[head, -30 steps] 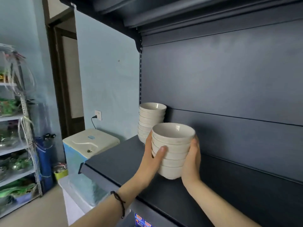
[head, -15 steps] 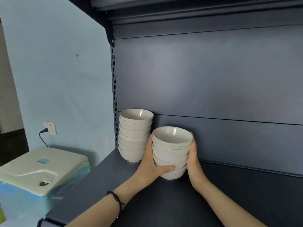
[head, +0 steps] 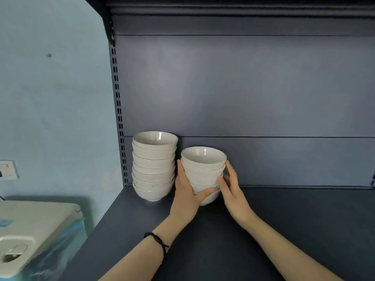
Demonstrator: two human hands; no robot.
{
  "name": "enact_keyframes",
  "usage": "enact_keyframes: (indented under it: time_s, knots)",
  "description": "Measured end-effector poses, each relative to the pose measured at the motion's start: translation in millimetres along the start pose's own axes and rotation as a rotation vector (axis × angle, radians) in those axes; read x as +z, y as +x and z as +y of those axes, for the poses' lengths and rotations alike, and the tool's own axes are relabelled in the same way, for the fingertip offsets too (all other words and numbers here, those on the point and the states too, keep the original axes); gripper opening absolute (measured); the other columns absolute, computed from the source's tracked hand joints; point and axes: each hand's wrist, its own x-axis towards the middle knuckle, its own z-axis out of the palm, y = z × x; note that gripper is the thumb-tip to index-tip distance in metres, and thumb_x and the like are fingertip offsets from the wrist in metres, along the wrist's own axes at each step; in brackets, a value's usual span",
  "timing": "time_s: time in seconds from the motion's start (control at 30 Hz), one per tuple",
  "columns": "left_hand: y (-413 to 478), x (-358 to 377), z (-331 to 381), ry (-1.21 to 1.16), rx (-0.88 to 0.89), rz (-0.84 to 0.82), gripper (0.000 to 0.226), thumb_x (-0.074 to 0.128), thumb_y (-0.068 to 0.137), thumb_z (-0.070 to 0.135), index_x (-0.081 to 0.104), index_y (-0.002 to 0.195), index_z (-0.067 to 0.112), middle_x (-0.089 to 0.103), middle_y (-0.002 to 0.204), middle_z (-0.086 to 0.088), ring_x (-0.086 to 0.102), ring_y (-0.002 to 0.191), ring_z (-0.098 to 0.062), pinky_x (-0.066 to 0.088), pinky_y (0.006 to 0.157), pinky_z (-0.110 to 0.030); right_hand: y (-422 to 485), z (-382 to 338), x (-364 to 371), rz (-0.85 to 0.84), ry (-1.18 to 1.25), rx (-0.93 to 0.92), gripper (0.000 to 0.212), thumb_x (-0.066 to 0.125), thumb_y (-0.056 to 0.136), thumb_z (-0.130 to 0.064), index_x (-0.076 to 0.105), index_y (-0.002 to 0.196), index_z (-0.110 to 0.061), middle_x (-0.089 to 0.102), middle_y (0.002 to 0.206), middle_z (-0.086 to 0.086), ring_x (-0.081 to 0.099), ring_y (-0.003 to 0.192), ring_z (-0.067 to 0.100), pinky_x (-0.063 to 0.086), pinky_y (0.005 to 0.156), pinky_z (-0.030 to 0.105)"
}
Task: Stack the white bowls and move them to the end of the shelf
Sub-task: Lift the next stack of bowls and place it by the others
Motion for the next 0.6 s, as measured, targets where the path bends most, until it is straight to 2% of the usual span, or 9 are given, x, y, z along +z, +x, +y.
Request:
enact_keyframes:
  time_s: [0.1,0.13,0.2,0.27,0.33,0.43,0.53,0.6]
  knots:
    - [-0.6,-5.3,-5.5,0.031,0.009,-0.077,0.118,0.078,0.079,0.04,-0.013,0.154,0.027,0.002,0.161,0.017,0.008,0.147,-0.002,0.012,0.12,-0.027,-11.9,1.8,-9.4,0.124,-0.087,0.091,0.059,0.045,0.099,-0.043,0.013,0.148,-0.049,0.05,0.136,-0.003,0.051,0.125,0.013,0.04,0.109,0.034]
    - [-2.9,-9.4,-7.6,0.043,0.006,-0.117,0.115,0.076,0.082,0.036,-0.013,0.154,0.028,0.0,0.161,0.019,0.006,0.147,0.0,0.011,0.122,-0.029,-17.1,1.8,-15.2,0.166,-0.115,0.123,0.058,0.048,0.1,-0.037,0.017,0.148,-0.047,0.051,0.132,-0.001,0.055,0.117,0.016,0.043,0.103,0.032]
    - [-10.9,-18.9,-5.7,0.062,-0.02,-0.199,0.11,0.074,0.085,0.026,-0.011,0.154,0.03,0.003,0.16,0.019,0.009,0.147,-0.001,0.013,0.123,-0.032,-30.6,-1.8,-31.9,0.2,-0.186,0.17,0.05,0.053,0.1,-0.025,0.033,0.145,-0.036,0.051,0.127,-0.002,0.058,0.099,0.009,0.045,0.086,0.015]
    - [-22.4,-27.4,3.9,0.072,-0.061,-0.238,0.102,0.073,0.084,0.019,0.0,0.155,0.03,0.017,0.157,0.015,0.022,0.141,-0.004,0.023,0.117,-0.029,-42.9,-5.8,-56.1,0.187,-0.316,0.198,0.034,0.056,0.098,-0.018,0.054,0.132,-0.024,0.056,0.123,-0.003,0.057,0.091,0.003,0.041,0.075,0.006]
    - [-42.3,-28.5,18.8,0.146,-0.107,-0.233,0.089,0.071,0.086,0.019,0.012,0.152,0.032,0.028,0.147,0.01,0.033,0.127,-0.005,0.03,0.106,-0.025,-55.4,-9.8,-84.0,0.173,-0.458,0.202,0.023,0.06,0.095,-0.014,0.066,0.116,-0.02,0.064,0.113,-0.001,0.062,0.094,0.01,0.043,0.079,0.01]
    - [-68.4,-8.5,43.8,0.363,-0.134,-0.203,0.065,0.065,0.087,0.028,0.032,0.142,0.034,0.043,0.135,0.006,0.046,0.112,-0.009,0.042,0.094,-0.03,-74.6,-20.1,-125.9,0.197,-0.638,0.203,0.022,0.064,0.092,-0.019,0.069,0.113,-0.016,0.068,0.111,0.0,0.063,0.103,0.014,0.045,0.089,0.02]
    - [-83.7,40.6,78.5,0.509,-0.005,-0.241,0.042,0.062,0.089,0.036,0.05,0.129,0.032,0.054,0.13,0.009,0.052,0.114,-0.011,0.047,0.092,-0.034,-101.9,-33.5,-170.1,0.218,-0.76,0.259,0.031,0.063,0.092,-0.032,0.064,0.12,-0.019,0.064,0.121,0.0,0.061,0.111,0.019,0.049,0.094,0.032]
    - [-91.4,84.4,104.4,0.655,0.159,-0.265,0.038,0.06,0.088,0.041,0.056,0.124,0.032,0.058,0.129,0.009,0.055,0.116,-0.015,0.046,0.093,-0.035,-126.0,-41.3,-204.4,0.179,-0.92,0.327,0.042,0.059,0.091,-0.043,0.056,0.129,-0.024,0.058,0.129,0.001,0.056,0.119,0.023,0.046,0.097,0.036]
